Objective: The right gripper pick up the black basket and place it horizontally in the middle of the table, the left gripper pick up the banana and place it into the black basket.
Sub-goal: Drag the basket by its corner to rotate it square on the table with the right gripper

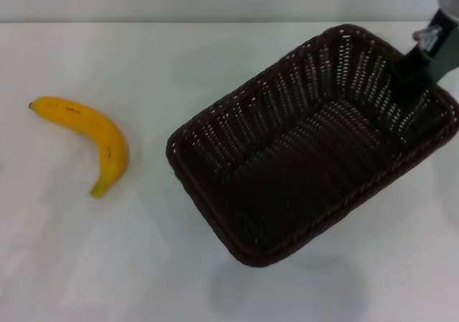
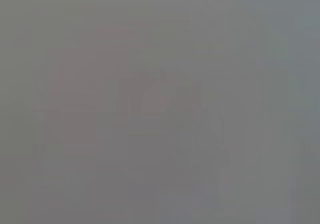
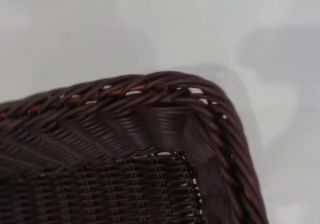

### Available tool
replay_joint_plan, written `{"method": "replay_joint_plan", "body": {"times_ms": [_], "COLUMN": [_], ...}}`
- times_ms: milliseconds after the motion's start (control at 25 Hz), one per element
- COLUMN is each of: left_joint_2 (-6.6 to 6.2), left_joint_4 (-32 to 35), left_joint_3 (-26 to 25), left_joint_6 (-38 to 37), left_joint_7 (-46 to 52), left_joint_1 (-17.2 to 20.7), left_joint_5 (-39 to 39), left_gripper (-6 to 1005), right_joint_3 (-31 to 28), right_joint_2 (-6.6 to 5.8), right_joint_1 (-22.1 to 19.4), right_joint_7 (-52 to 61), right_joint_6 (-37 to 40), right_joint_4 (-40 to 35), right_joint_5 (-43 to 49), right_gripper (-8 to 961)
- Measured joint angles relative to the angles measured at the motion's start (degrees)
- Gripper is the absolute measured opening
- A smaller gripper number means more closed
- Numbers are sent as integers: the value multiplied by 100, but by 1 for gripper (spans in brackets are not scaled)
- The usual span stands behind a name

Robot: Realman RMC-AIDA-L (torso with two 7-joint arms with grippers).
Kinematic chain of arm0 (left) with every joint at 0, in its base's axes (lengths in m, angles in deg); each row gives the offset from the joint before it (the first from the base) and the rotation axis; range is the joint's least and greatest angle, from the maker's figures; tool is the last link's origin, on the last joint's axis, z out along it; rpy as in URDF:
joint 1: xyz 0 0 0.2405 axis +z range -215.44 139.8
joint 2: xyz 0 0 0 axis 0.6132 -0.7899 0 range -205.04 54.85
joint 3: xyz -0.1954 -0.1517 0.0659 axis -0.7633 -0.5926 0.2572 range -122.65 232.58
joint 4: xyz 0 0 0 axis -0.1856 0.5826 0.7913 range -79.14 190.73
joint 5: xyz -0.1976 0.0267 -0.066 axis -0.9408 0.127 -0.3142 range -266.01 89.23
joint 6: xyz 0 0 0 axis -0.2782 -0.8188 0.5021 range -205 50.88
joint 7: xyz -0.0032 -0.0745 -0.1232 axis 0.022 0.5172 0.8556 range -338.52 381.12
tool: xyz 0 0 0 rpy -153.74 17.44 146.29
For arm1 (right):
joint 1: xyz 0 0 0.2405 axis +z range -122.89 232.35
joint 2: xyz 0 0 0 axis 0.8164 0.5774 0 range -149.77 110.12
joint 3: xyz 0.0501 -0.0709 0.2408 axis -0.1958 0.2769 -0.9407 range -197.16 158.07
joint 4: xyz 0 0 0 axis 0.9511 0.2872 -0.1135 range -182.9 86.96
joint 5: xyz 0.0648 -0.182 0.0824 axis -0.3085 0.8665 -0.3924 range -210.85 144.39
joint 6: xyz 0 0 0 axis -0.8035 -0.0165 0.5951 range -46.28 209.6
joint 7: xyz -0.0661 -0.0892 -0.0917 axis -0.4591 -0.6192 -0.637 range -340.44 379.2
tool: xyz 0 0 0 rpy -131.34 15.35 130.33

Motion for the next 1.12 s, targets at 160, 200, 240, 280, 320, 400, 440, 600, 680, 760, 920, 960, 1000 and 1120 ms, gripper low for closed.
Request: {"method": "replay_joint_plan", "body": {"times_ms": [160,200,240,280,320,400,440,600,680,760,920,960,1000,1120], "left_joint_2": [0,0,2,4,5,4,2,-3,-3,-2,-2,-4,-6,-9], "left_joint_4": [0,1,2,4,4,4,4,4,4,3,7,9,11,12], "left_joint_3": [0,0,0,0,0,0,0,0,0,1,0,0,0,0], "left_joint_6": [-146,-169,-171,-171,-167,-167,-169,-214,-224,-238,-245,-245,-245,-245], "left_joint_7": [-104,-111,-111,-111,-111,-111,-111,-115,-117,-118,-119,-120,-120,-121], "left_joint_1": [-34,-40,-40,-40,-45,-68,-75,-139,-196,-229,-283,-296,-307,-342], "left_joint_5": [-105,-125,-135,-145,-149,-172,-181,-227,-233,-234,-236,-236,-236,-236], "left_gripper": [877,877,877,877,877,877,877,877,877,877,877,877,877,877], "right_joint_3": [-481,-615,-692,-799,-907,-1054,-1081,-754,-463,-170,603,821,1009,1401], "right_joint_2": [126,173,198,210,227,247,252,238,247,265,259,255,252,250], "right_joint_1": [-451,-606,-706,-833,-981,-1247,-1383,-1764,-1925,-2080,-2443,-2539,-2614,-2715], "right_joint_7": [141,170,196,245,297,386,449,775,923,1076,1598,1784,1951,2259], "right_joint_6": [-438,-511,-557,-576,-580,-566,-543,-597,-666,-683,-666,-660,-658,-661], "right_joint_4": [-841,-1092,-1228,-1372,-1501,-1748,-1869,-2273,-2529,-2742,-3124,-3261,-3381,-3584], "right_joint_5": [-96,-211,-293,-423,-534,-614,-657,-747,-736,-760,-1036,-1122,-1166,-1202], "right_gripper": [146,143,141,138,135,130,128,123,122,121,118,117,117,124]}}
